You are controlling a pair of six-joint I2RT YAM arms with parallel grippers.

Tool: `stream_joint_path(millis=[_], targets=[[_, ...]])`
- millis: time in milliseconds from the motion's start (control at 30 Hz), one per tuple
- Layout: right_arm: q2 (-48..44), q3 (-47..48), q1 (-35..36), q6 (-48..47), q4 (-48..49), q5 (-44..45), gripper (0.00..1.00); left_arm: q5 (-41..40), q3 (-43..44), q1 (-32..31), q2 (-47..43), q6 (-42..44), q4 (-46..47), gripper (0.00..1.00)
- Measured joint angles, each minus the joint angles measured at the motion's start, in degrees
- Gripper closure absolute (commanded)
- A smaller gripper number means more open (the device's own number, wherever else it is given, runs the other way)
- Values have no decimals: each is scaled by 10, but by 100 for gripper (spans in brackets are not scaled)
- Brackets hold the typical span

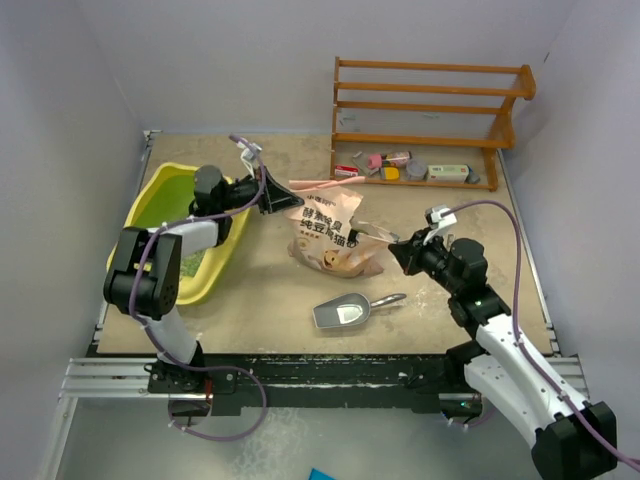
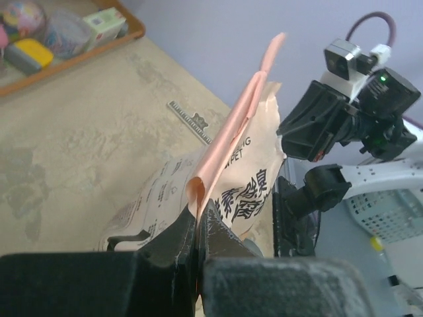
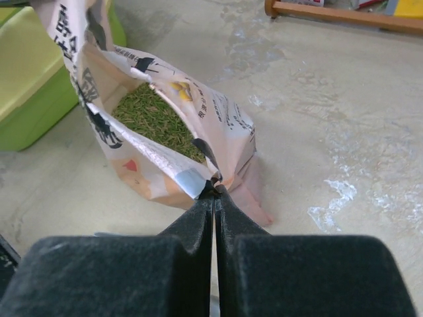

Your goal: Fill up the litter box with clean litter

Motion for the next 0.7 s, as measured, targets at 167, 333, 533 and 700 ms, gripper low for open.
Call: stream_joint_path(millis=[167,333,533,700], targets=[[24,47,-1,47,-54,-1,100,-19,80,3,-41,138,-352,100],[103,145,-7,90,-141,-41,100,-74,165,3,-66,280,-647,100],[134,194,-29,120,-227,-79,100,-152,186,3,-95,337,-809,100],[136,195,-122,142,-245,-161,100,-206,197,3,-113,357,-874,100]])
